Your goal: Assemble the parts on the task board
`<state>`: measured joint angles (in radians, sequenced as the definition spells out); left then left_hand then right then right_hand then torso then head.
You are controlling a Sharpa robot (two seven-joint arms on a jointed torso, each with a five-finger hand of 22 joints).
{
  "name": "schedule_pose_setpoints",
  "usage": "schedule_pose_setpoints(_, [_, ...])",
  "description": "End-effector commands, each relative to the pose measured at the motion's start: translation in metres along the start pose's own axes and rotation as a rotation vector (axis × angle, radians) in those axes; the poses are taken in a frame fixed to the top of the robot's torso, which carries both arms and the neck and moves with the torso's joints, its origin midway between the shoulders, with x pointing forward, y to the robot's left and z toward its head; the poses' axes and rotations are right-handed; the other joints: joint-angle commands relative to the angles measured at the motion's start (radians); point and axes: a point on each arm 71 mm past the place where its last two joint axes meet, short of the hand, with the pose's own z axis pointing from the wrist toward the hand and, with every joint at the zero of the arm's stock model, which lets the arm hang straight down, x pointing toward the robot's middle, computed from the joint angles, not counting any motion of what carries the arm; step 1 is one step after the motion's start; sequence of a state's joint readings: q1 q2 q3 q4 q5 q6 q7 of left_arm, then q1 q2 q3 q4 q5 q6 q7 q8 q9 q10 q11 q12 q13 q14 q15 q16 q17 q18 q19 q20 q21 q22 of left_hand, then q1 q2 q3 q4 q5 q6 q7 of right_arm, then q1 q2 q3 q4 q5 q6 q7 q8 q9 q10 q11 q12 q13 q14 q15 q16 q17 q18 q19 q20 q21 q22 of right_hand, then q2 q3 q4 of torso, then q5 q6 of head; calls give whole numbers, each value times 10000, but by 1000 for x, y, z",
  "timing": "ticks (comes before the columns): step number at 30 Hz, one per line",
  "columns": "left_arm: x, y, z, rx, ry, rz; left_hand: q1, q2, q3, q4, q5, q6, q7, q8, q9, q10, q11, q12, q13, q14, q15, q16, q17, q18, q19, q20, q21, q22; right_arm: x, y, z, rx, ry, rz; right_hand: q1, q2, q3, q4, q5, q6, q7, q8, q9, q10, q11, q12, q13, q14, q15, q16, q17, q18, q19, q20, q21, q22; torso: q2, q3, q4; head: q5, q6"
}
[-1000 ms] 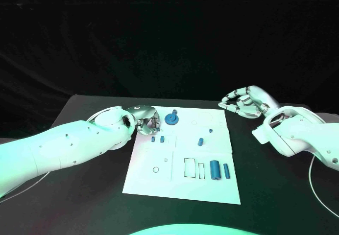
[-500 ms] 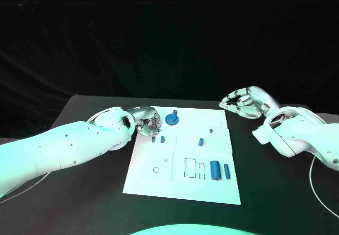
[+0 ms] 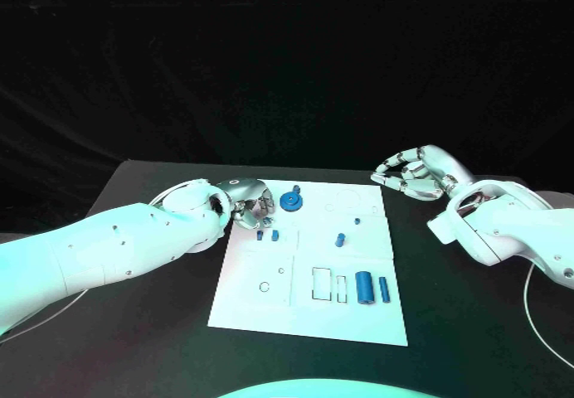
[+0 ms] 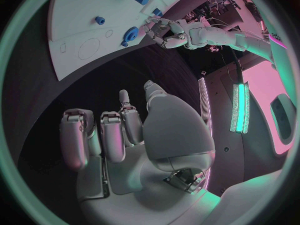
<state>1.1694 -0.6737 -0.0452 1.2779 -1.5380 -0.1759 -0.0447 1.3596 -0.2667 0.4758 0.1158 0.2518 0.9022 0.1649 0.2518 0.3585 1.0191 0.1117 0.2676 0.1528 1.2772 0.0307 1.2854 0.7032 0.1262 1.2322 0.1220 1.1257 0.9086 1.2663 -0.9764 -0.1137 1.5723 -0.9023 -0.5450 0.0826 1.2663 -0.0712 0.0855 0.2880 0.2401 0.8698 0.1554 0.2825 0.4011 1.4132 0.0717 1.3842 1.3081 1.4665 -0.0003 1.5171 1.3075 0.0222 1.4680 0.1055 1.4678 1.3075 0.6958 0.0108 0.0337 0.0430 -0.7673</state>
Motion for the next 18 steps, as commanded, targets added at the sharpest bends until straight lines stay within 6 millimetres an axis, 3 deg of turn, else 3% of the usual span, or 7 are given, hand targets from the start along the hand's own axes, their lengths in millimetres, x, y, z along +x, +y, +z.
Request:
schedule_pose_setpoints(1, [14,2,0,-294,905,196,130,64,-37,-5,-16,121,-28,83,31,-52,-50,102,58,-95,-19,-16,5,128,-49,-42,-50,-3,1,1,0,-64,91,-73,24,20,15,7,-5,12,-71,45,15,24,-55,-4,823,692,-60,-38,1010,55,419,-54,-22,1965,1,2,3,-1,-8])
schedule_pose_setpoints(5, [15,2,0,-396,1035,369,441,188,89,-102,-3,259,-81,181,53,-160,-76,323,162,-112,-48,5,-1,127,-35,-75,-48,0,1,1,0,-61,94,-74,24,20,15,7,-5,12,-71,45,15,24,-55,-4,823,692,-60,-38,1010,55,419,-54,-22,1965,-1,1,-7,7,-19])
schedule_pose_setpoints(18, [17,3,0,-624,1346,756,739,233,299,-284,-4,325,-109,244,40,-215,-124,824,410,7,-96,181,312,92,53,-126,104,193,1,1,0,-58,100,-76,24,20,15,7,-5,12,-71,45,15,24,-55,-4,823,692,-60,-38,1010,55,419,-54,-22,1965,2,-4,0,-11,-50])
